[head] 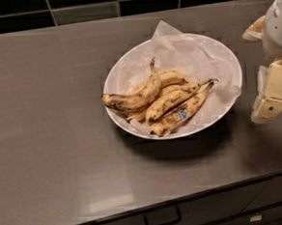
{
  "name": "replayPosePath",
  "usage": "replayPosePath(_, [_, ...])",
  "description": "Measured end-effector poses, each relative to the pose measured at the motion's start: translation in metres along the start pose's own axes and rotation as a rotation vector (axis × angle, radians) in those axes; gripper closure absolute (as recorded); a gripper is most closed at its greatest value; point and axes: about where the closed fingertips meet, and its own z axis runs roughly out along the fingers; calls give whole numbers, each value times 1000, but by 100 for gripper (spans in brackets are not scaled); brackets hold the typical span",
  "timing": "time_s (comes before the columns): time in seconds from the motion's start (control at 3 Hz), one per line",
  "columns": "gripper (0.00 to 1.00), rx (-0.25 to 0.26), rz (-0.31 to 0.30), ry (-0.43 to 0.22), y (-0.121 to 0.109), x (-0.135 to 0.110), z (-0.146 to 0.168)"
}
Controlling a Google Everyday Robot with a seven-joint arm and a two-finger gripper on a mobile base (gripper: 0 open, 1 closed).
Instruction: Pick banana from white bowl
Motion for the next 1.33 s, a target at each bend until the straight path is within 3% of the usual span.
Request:
replayPosePath(0.67, [0, 3, -12, 1, -1, -5, 0])
replayPosePath(1.0, [0, -32, -104, 0, -4, -38, 11])
replayPosePath(1.33, [18, -95, -222, 3, 3, -80, 29])
